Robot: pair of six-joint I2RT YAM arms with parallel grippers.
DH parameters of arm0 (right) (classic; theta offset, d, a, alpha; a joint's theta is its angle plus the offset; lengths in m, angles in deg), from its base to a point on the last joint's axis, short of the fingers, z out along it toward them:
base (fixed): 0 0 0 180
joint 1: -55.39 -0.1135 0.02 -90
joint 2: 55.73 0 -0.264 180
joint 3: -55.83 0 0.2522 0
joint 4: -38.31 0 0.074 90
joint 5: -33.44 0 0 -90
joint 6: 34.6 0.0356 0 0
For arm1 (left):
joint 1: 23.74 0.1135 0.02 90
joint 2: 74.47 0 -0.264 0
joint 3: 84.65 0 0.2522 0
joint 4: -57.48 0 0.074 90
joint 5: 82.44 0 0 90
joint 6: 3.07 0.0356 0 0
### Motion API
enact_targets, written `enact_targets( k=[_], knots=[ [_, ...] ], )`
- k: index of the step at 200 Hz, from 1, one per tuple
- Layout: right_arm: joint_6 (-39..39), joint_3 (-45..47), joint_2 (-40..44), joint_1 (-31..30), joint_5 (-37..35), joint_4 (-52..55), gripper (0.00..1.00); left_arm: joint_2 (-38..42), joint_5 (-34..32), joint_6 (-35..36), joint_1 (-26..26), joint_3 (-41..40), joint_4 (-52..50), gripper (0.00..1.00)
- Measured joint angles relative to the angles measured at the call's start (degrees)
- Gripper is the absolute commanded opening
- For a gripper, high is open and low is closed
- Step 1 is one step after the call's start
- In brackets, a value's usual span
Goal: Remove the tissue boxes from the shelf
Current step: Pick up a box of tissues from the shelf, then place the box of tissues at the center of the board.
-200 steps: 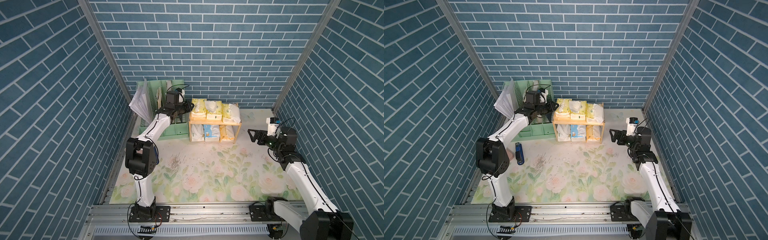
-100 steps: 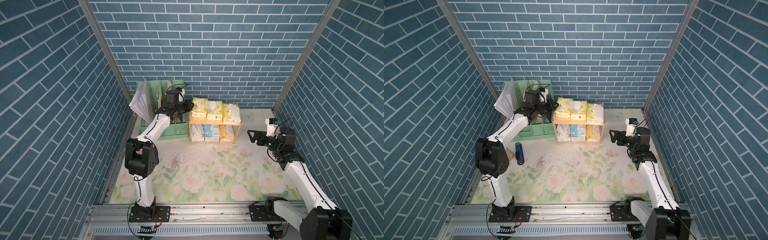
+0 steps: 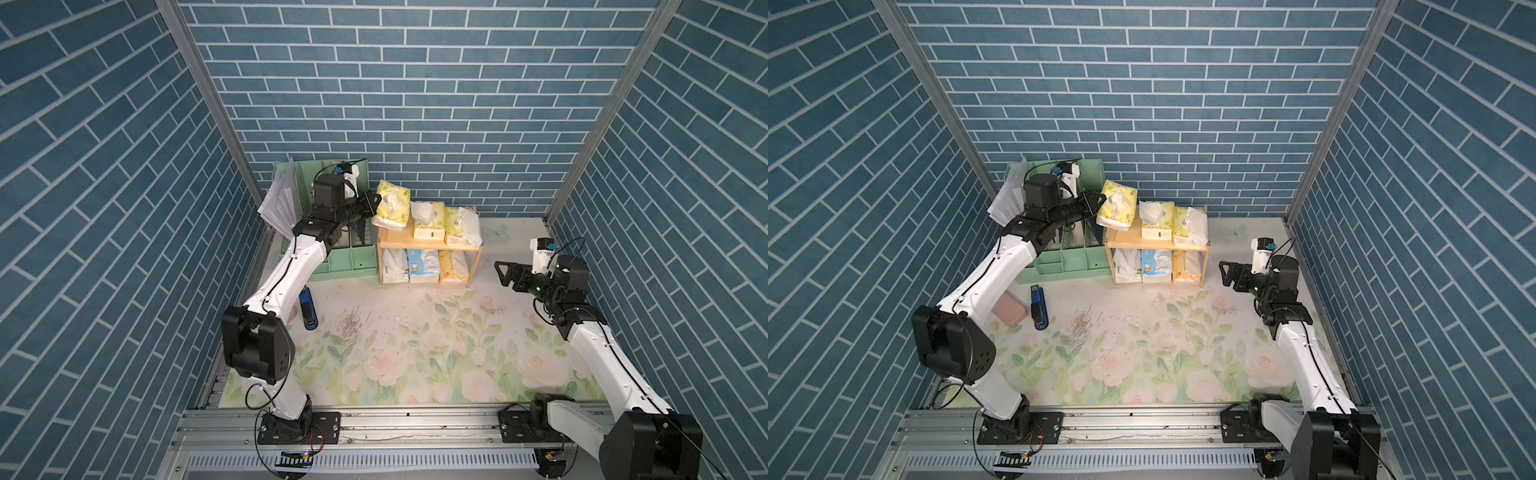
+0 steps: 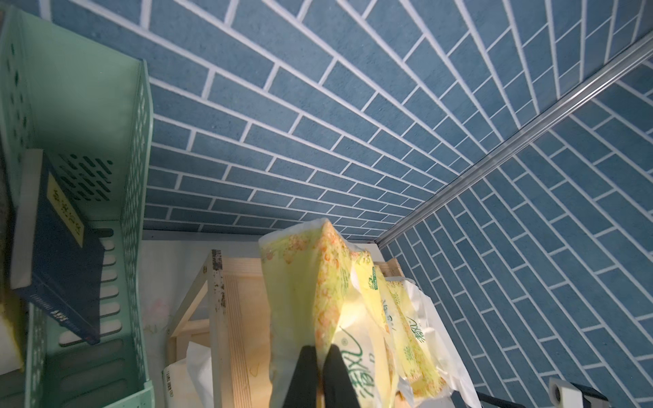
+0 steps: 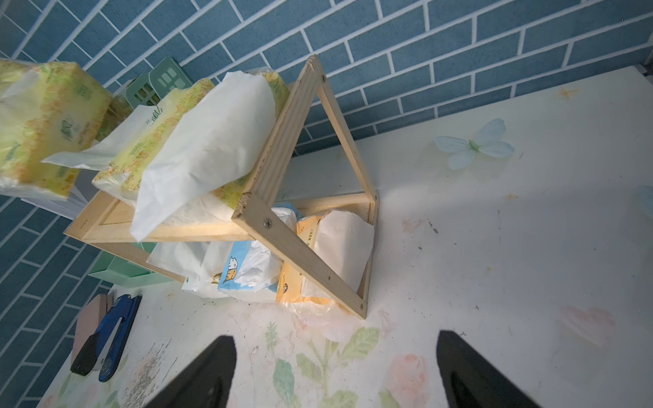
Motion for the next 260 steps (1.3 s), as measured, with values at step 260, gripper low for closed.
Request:
enact_targets(
  k=[260],
  knots=[
    [1.11,0.04,-2.19,0.0,-2.95,-6.4,0.93,33.86,-4.02,-0.48,-0.04,-52.48,-6.16,0.0]
  ],
)
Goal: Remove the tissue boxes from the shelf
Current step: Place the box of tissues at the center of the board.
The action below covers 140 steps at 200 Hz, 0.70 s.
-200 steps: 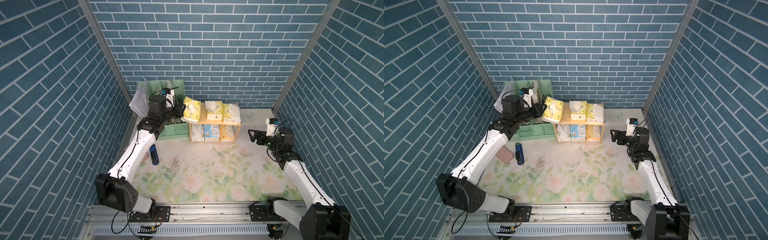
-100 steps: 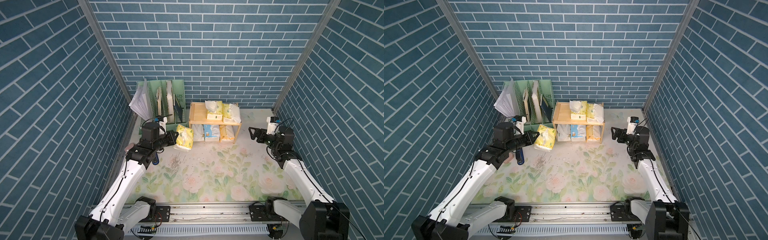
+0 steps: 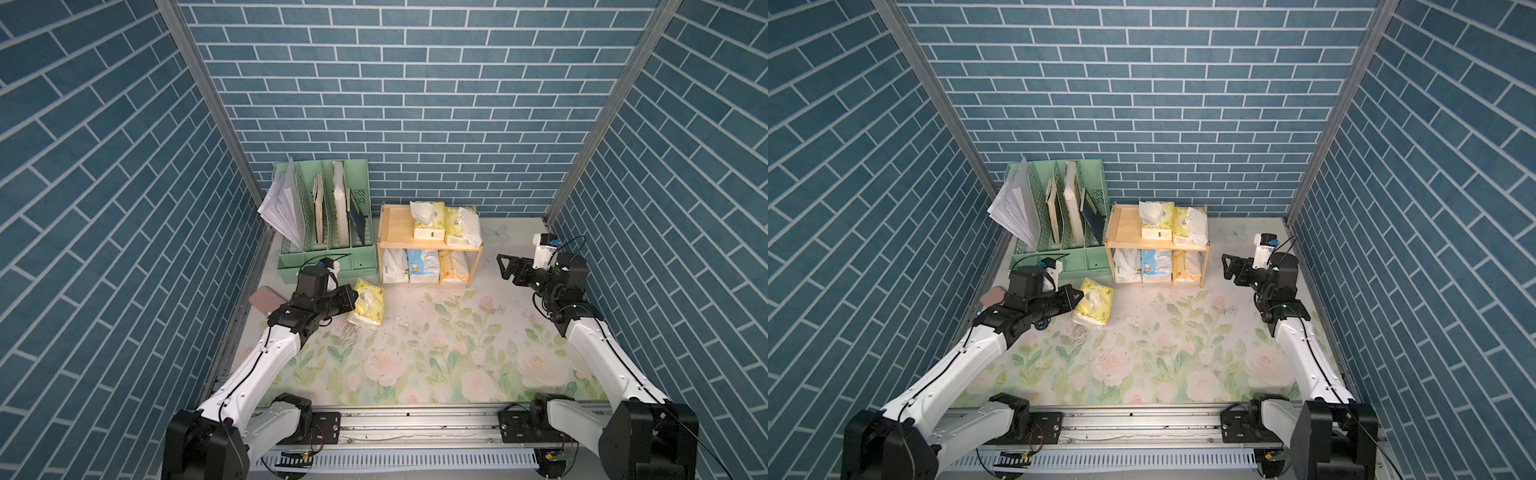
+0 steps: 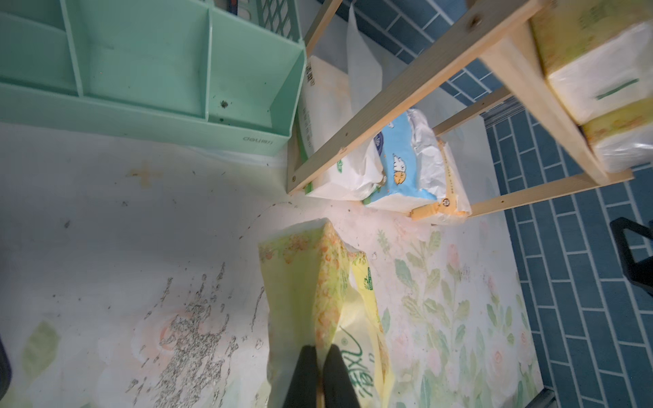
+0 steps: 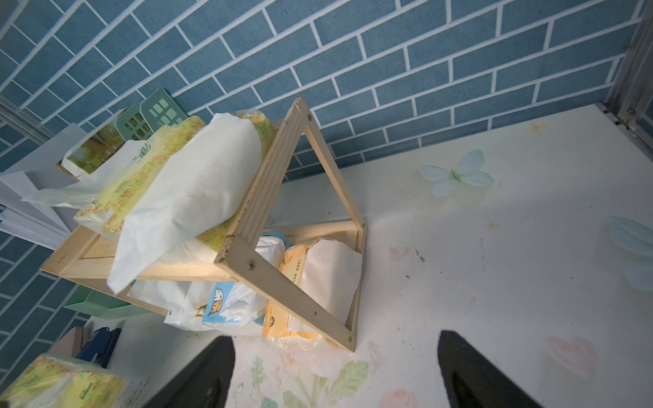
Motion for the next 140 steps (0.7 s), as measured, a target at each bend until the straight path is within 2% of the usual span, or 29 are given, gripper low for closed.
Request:
enact_targets(
  k=[118,140],
  knots=[
    [-0.02,0.59,0.66,0.0,0.0,0.09,0.93,-8.96,-1.84,0.11,0.0,-6.84,13.92,0.0],
    [-0.02,0.59,0.68,0.0,0.0,0.09,0.93,-10.32,-2.86,0.17,-0.02,-7.76,14.75,0.03]
  ],
)
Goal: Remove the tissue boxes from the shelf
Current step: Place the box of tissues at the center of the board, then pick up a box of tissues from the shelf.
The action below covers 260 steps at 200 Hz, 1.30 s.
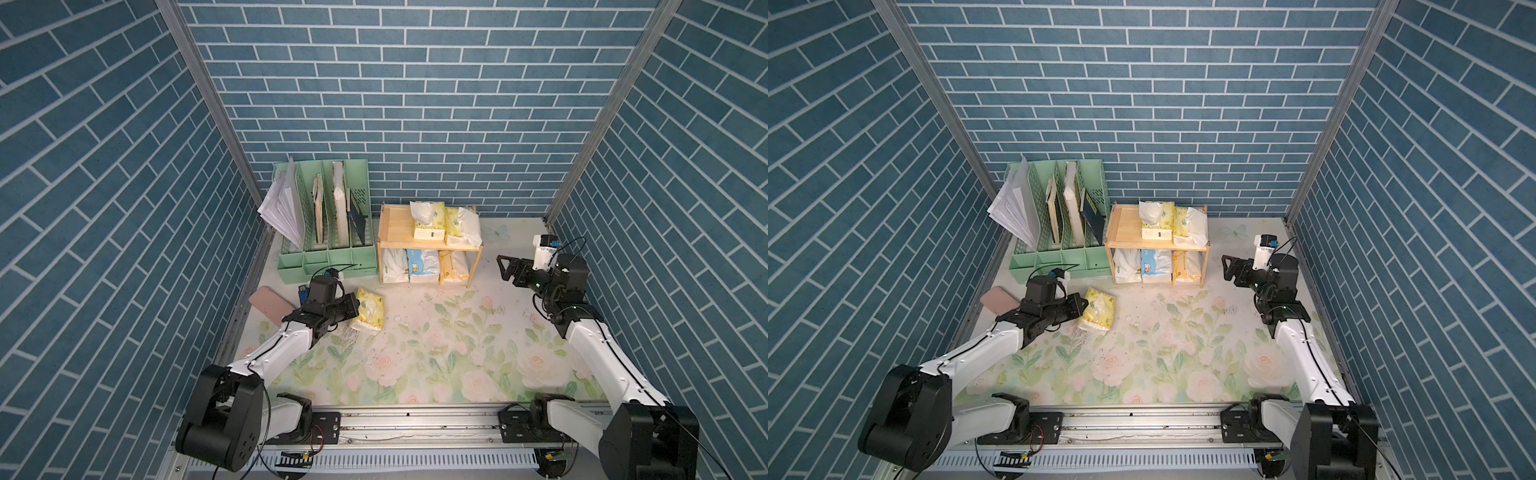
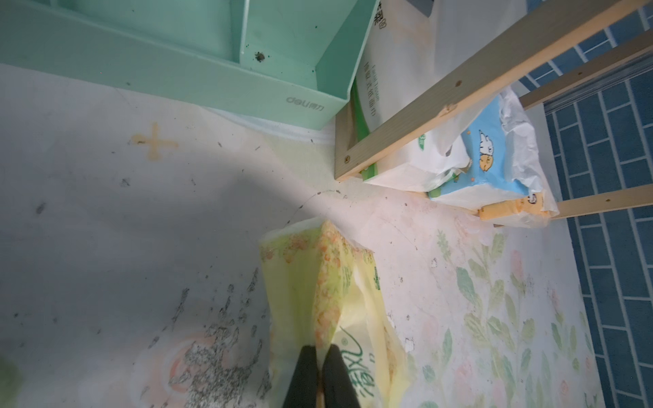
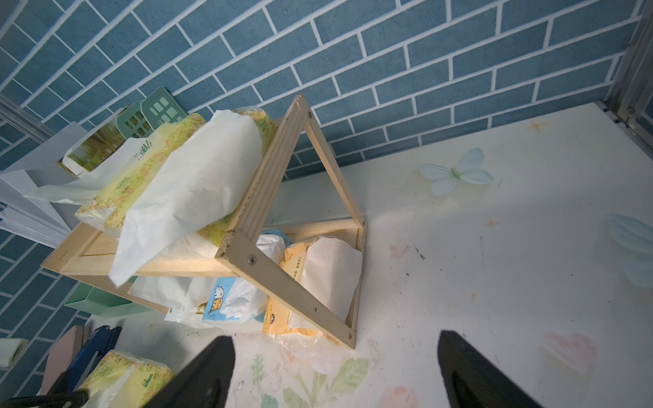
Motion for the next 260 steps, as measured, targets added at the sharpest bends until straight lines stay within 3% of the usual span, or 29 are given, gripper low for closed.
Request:
enact_targets(
  k=[20,110,217,260],
  knots=[
    [0.0,0.0,0.0,0.0,0.0,-0.02,0.93,-1.64,-1.07,0.42,-0.04,0.0,0.24,0.06],
    [0.02,0.0,0.0,0.0,0.04,-0.02,0.93,-4.09,-7.08,4.44,-0.15,1.46,-2.8,0.38],
    [0.09,0.0,0.63,0.0,0.04,0.02,0.94,4.0,-10.4,5.07,-0.15,17.05,-11.21,0.87],
    [0.46,0.0,0.9,0.0,0.37,0.0,0.93,4.04,-6.95,1.97,-0.15,23.61,-10.86,0.89]
  ],
)
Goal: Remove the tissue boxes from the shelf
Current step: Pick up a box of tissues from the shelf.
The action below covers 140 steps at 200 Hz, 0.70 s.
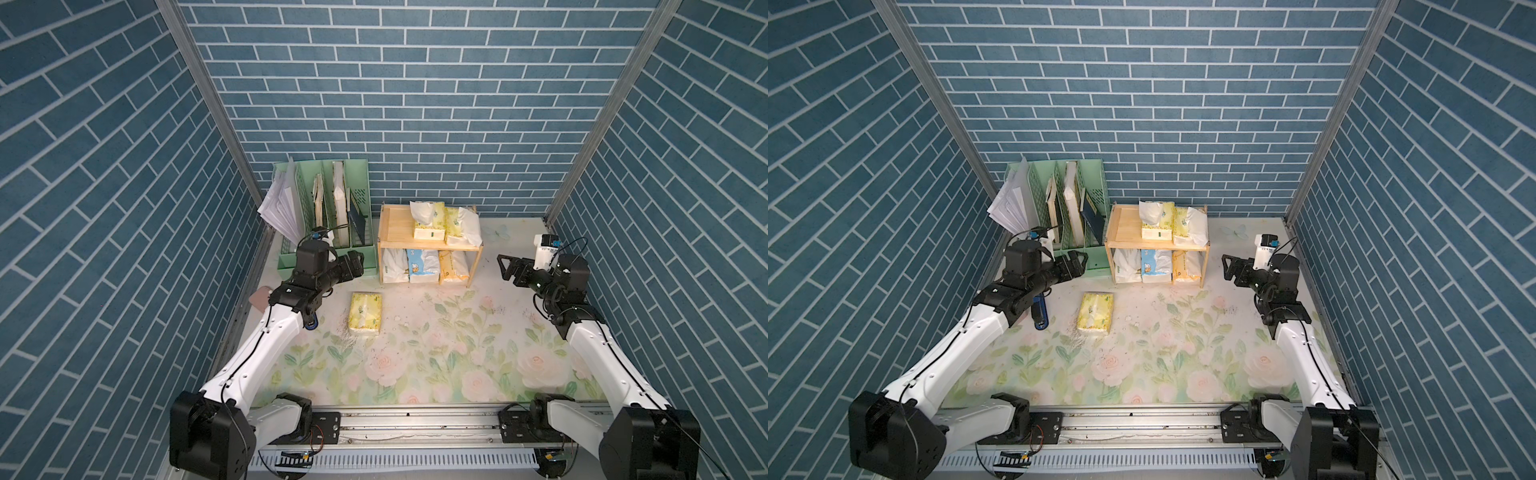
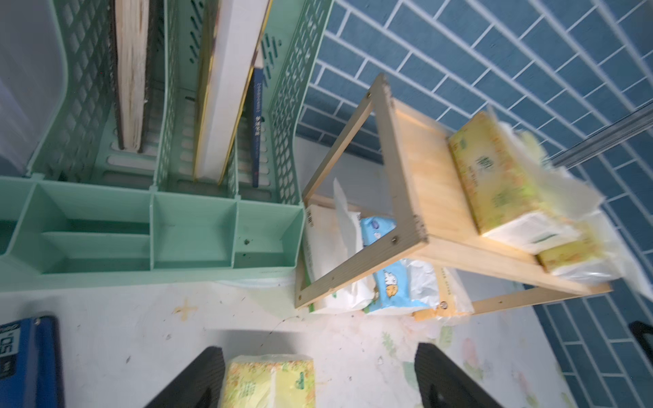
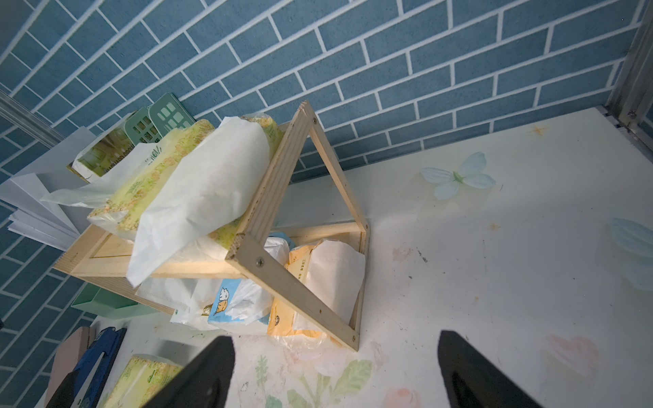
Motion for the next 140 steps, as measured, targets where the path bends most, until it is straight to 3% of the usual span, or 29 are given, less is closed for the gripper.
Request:
enact_targets(
  k=[45,103,140],
  knots=[
    [1.03,-0.02,0.74,0.0,0.31,0.0,0.93,-6.99,9.51,-5.64,-0.07,10.27,4.31,0.77],
    [1.51,-0.02,1.38,0.0,0.31,-0.02,0.93,-20.72,18.36,-11.39,-1.6,20.15,8.35,0.77],
    [1.53,-0.02,1.42,0.0,0.31,0.0,0.93,-26.77,21.55,-13.94,-3.41,25.27,10.62,0.56]
  ],
)
